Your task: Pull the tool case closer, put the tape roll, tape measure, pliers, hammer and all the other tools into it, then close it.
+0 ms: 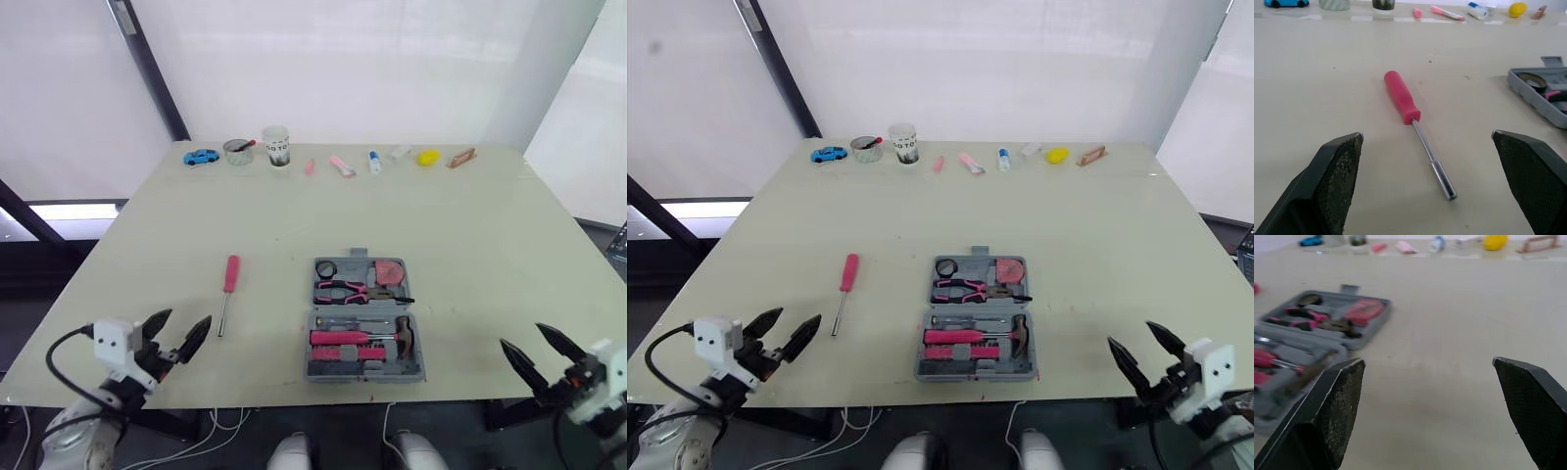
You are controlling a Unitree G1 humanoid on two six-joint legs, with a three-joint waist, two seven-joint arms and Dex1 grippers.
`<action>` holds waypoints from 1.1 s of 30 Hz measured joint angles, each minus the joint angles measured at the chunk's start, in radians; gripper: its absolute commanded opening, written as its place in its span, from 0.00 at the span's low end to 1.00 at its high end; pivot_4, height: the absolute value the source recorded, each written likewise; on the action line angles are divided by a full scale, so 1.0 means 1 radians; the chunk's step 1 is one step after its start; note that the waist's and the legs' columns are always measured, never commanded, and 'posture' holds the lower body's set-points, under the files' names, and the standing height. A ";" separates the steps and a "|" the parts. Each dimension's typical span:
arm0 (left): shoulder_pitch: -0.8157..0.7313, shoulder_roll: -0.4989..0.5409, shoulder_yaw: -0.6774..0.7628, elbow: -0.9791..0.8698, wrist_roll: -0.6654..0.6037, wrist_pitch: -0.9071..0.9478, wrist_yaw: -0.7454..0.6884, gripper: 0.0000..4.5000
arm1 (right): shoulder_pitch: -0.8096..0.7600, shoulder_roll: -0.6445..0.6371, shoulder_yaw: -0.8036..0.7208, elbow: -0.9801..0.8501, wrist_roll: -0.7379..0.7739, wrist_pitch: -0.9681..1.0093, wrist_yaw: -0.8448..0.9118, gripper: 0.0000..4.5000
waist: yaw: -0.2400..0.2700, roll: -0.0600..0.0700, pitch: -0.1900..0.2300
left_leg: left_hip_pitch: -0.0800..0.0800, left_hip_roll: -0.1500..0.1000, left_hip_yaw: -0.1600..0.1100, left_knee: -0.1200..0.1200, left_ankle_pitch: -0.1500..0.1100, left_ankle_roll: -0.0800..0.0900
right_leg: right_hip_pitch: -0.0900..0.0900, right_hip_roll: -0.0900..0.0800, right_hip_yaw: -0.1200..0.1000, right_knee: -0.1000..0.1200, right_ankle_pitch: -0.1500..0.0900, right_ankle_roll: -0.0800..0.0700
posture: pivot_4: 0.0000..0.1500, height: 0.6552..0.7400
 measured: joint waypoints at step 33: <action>-0.451 -0.065 -0.237 0.258 0.291 0.309 0.416 1.00 | -0.312 -0.163 0.262 -0.106 -0.022 0.061 0.214 0.98 | 0.005 -0.004 -0.001 | -0.001 -0.002 -0.004 0.001 0.000 0.000 | 0.002 0.001 -0.002 0.000 0.003 0.004 | 1.00 1.00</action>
